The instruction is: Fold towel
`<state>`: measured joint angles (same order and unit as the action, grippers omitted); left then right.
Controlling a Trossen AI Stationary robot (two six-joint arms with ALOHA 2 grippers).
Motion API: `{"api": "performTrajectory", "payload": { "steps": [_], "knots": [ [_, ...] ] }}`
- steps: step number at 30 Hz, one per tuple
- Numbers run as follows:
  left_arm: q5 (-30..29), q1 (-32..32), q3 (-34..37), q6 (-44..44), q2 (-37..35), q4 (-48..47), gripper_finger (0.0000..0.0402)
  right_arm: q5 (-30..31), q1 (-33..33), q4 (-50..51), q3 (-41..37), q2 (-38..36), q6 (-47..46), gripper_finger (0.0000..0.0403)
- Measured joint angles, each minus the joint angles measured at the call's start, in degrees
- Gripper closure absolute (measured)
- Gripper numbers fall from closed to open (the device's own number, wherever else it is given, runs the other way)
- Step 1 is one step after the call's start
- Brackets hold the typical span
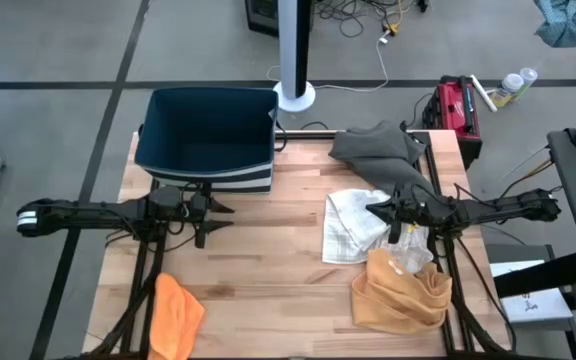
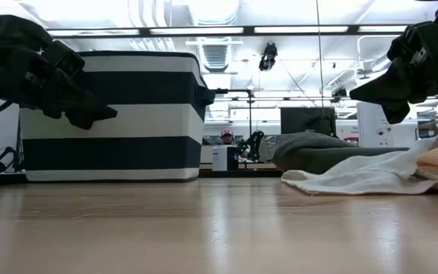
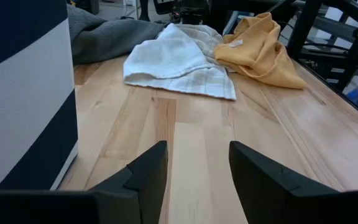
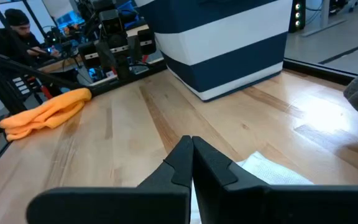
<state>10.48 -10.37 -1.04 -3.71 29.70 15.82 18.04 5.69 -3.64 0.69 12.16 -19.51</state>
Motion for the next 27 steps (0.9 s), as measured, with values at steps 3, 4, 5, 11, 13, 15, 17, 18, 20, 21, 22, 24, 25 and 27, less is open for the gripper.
{"api": "performTrajectory", "payload": {
  "steps": [3,4,5,11,13,15,17,18,20,21,22,24,25,27],
  "knots": [
    [0.00,0.00,-0.01,0.01,0.02,0.00,0.0237,0.00,0.00,0.00,0.00,-0.02,0.00,0.0403],
    [0.00,0.00,-0.01,0.01,0.01,0.00,0.0237,0.00,0.00,-0.02,0.00,-0.01,0.00,0.0403],
    [0.00,0.00,0.00,0.01,0.01,0.01,0.0237,-0.01,0.01,0.00,0.00,-0.02,0.00,0.0403],
    [0.00,0.00,0.00,-0.02,0.01,0.01,0.0237,-0.01,0.02,-0.01,0.00,-0.01,0.52,0.0403],
    [0.00,0.00,0.00,0.00,0.01,0.00,0.0237,0.01,-0.02,-0.06,0.00,-0.02,1.30,0.0403],
    [0.00,0.00,0.00,-0.02,0.00,0.00,0.0237,0.01,-0.02,-0.32,0.00,0.00,2.69,0.0403],
    [0.00,0.00,0.00,-0.01,-0.01,-0.01,0.0237,0.04,0.00,-0.80,0.00,0.00,3.84,0.0403],
    [0.00,0.00,0.00,0.00,0.02,0.00,0.0237,0.02,-0.02,-1.35,0.00,0.00,4.02,0.0403],
    [0.00,0.00,0.00,-0.01,0.02,0.00,0.0237,-0.01,0.00,-2.80,0.00,-0.02,1.79,0.0403],
    [0.00,0.00,0.00,-0.02,0.02,-0.01,0.0237,-0.01,0.00,-3.49,0.00,-0.02,-0.41,0.0403],
    [0.00,0.01,0.00,0.00,0.00,-0.01,0.0237,0.04,0.00,-3.93,0.00,-0.02,-2.24,0.0403],
    [0.00,0.00,0.00,0.00,0.02,-0.01,0.0237,0.48,-0.11,-5.46,0.00,0.00,-3.30,0.0403],
    [0.00,0.00,0.00,0.00,0.01,-0.02,0.0237,1.03,-0.11,-6.73,0.00,0.18,-3.45,0.0403],
    [0.00,0.00,0.00,0.00,0.02,-0.03,0.0237,1.05,-0.11,-9.07,0.00,1.09,-3.46,0.0403]
  ]
}}
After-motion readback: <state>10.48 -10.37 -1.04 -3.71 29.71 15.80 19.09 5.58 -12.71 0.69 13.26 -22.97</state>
